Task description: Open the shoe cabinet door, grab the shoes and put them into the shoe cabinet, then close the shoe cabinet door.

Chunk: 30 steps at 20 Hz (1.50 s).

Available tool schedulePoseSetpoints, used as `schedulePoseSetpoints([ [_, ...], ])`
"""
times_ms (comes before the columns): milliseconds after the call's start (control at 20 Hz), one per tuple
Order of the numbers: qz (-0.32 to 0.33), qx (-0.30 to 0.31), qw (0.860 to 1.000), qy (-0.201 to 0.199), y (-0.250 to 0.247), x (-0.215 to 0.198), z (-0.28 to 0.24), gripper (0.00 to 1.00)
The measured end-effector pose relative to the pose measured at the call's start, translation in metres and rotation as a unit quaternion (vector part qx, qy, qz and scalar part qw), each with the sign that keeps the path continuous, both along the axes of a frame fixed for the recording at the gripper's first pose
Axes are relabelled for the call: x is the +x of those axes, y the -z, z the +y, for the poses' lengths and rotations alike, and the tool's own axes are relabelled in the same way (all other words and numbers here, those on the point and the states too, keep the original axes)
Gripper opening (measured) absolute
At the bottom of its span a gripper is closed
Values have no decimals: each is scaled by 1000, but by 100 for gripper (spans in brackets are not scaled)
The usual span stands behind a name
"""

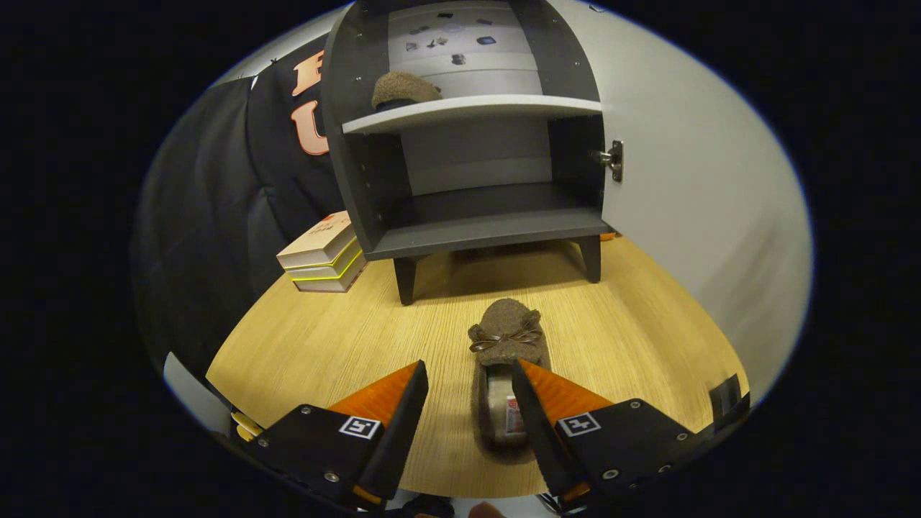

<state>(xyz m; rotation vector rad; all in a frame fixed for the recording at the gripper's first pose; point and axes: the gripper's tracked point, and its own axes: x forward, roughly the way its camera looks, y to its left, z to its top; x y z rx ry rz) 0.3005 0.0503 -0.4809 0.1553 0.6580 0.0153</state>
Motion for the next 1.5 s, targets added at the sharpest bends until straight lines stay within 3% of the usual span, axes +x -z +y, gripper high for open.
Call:
schedulePoseSetpoints([
  [350, 42, 8, 999, 7, 51, 21, 2, 74],
  [600, 50, 1, 999, 4, 72, 44, 5, 61],
  [700, 45, -11, 999, 12, 76, 52, 0, 47],
  [850, 53, -1, 998, 24, 82, 58, -1, 17],
  [950, 53, -12, 998, 21, 79, 59, -1, 7],
  [1250, 54, -8, 998, 20, 39, 56, -3, 3],
  [1500, 23, -22, 999, 20, -33, 54, -3, 4],
])
